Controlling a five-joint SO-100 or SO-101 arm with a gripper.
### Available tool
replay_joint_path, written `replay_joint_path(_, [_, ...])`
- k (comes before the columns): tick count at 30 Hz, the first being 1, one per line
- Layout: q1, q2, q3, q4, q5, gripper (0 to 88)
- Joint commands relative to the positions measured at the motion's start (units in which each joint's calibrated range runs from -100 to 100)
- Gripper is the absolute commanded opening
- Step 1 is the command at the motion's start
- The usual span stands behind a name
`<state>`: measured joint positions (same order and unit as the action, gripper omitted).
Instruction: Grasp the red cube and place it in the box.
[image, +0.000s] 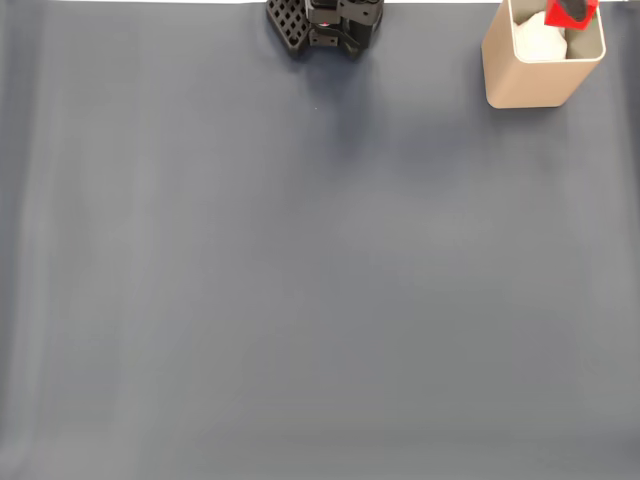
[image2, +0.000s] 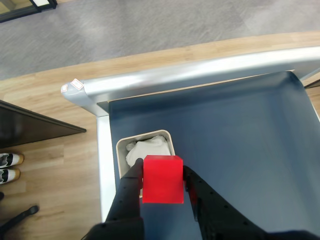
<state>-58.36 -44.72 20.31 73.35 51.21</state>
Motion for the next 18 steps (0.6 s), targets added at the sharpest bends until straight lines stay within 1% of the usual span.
replay_joint_path(1, [-1.17,-1.54,-0.25,-1.59,0.54,0.6])
replay_joint_path(11, [-5.57,-1.71,1.93,-2.57,0.88,1.0])
replay_joint_path(18, [-6.99,-2.06,2.3,-2.49,1.27,1.1])
